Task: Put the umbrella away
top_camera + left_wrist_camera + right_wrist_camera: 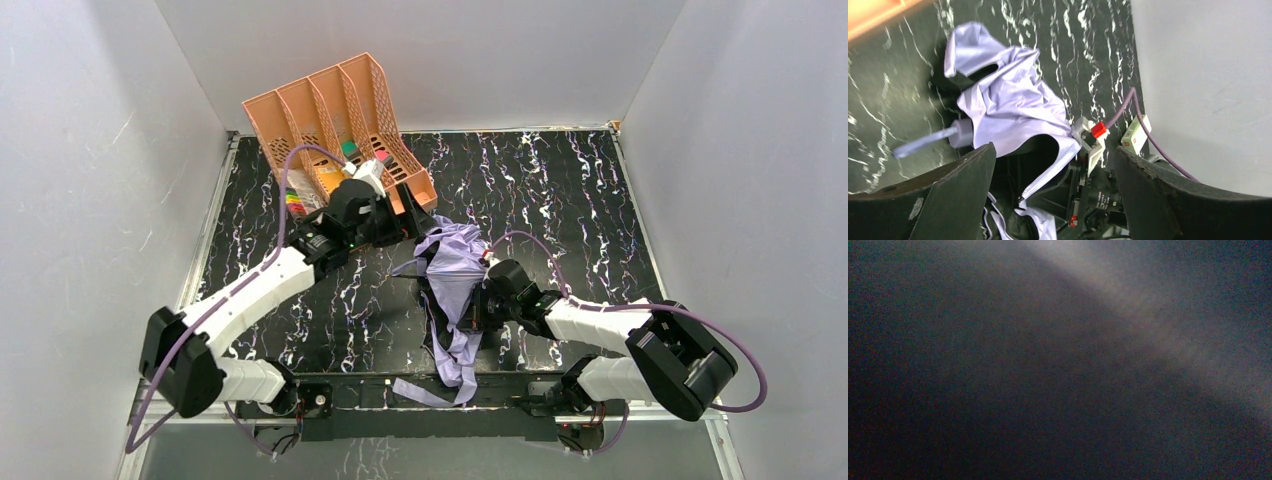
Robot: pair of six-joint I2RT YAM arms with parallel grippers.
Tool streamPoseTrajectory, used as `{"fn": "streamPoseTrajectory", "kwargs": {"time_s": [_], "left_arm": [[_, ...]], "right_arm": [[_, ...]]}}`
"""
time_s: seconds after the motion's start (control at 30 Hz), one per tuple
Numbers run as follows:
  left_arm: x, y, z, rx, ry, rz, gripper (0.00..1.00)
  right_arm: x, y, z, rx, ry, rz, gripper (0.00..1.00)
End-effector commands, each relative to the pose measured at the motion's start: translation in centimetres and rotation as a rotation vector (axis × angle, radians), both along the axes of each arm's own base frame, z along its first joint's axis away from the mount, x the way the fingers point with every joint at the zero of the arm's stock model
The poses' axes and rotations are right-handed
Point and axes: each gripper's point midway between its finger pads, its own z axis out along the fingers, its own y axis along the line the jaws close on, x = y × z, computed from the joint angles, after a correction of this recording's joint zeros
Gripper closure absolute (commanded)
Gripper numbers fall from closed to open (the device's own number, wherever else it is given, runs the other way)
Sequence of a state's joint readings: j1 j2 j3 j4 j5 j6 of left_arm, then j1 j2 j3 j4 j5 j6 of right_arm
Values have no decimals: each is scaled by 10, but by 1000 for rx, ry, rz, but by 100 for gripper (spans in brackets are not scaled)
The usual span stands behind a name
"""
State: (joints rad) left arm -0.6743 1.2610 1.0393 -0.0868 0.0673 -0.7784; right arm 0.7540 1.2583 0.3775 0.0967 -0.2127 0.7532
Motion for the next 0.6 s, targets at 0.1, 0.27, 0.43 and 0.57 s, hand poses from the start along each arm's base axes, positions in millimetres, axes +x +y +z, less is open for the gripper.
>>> {"fn": "streamPoseTrajectory", "kwargs": {"time_s": [0.1,0.27,0.43,0.57], "left_arm": [[-6,-14,-41,-82,280,84,8],[6,-10,-54,-95,321,182,5],[9,-1,-76,-79,403,274,5],[12,8,-89,-133,440,365,8]], "right_arm": [[-9,-55,-45,-280,34,-75,99],[-9,-54,-44,-275,33,-74,99],[-8,-53,-41,-269,28,-70,99],[-8,-52,-40,-261,25,-73,99]]}}
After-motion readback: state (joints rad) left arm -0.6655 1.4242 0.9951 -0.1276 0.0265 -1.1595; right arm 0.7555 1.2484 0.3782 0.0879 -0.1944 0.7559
